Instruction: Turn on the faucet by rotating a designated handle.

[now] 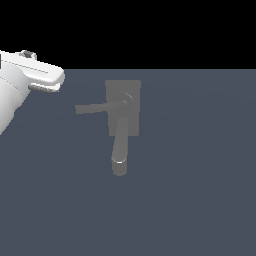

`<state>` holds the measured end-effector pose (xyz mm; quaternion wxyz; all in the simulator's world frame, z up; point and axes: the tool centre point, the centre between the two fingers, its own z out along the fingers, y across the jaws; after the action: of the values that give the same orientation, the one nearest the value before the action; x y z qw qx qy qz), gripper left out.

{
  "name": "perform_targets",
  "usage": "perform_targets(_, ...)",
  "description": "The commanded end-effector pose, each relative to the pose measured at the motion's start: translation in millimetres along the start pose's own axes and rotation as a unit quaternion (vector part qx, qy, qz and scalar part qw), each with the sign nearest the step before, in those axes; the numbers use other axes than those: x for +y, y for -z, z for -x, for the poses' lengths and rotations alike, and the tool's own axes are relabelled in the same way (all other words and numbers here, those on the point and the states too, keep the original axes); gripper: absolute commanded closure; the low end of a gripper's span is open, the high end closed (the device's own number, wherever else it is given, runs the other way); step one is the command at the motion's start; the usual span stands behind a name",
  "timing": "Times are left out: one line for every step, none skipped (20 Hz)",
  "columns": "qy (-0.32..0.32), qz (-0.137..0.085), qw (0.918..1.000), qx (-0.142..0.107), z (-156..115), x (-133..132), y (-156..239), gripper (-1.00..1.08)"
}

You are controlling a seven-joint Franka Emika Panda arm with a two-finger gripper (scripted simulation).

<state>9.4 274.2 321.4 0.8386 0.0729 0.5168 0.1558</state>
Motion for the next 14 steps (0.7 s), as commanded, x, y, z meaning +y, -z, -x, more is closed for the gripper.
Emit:
perform_targets(0.022, -0.003, 0.9993, 0.030, -22.8, -17.6, 8.2, 1.08)
perform_targets(0.029, -0.005, 0.9988, 0.040, -29.9, -23.7, 11.1, 1.08)
perform_targets(0.036, -0.006, 0.9981, 0.049, -36.4, -29.5, 13.8, 1.08)
perform_targets(0.042, -0.008, 0.9975, 0.057, -42.4, -35.0, 16.5, 1.08)
perform_targets(0.047, -0.010, 0.9967, 0.065, -47.9, -40.3, 19.1, 1.08)
perform_targets(0.052, -0.011, 0.9960, 0.072, -52.8, -45.0, 21.5, 1.08)
perform_targets(0.057, -0.012, 0.9953, 0.078, -57.0, -49.0, 23.6, 1.08)
perform_targets(0.061, -0.013, 0.9946, 0.083, -60.4, -52.3, 25.3, 1.08)
perform_targets(0.065, -0.013, 0.9939, 0.088, -63.4, -55.2, 26.8, 1.08)
perform_targets(0.069, -0.014, 0.9933, 0.092, -66.1, -57.8, 28.2, 1.08)
perform_targets(0.071, -0.015, 0.9927, 0.096, -68.7, -60.6, 29.7, 1.08)
perform_targets(0.073, -0.016, 0.9922, 0.099, -71.3, -63.5, 31.3, 1.08)
perform_targets(0.075, -0.018, 0.9917, 0.103, -74.1, -66.9, 33.1, 1.08)
perform_targets(0.075, -0.021, 0.9912, 0.107, -77.1, -71.0, 35.3, 1.08)
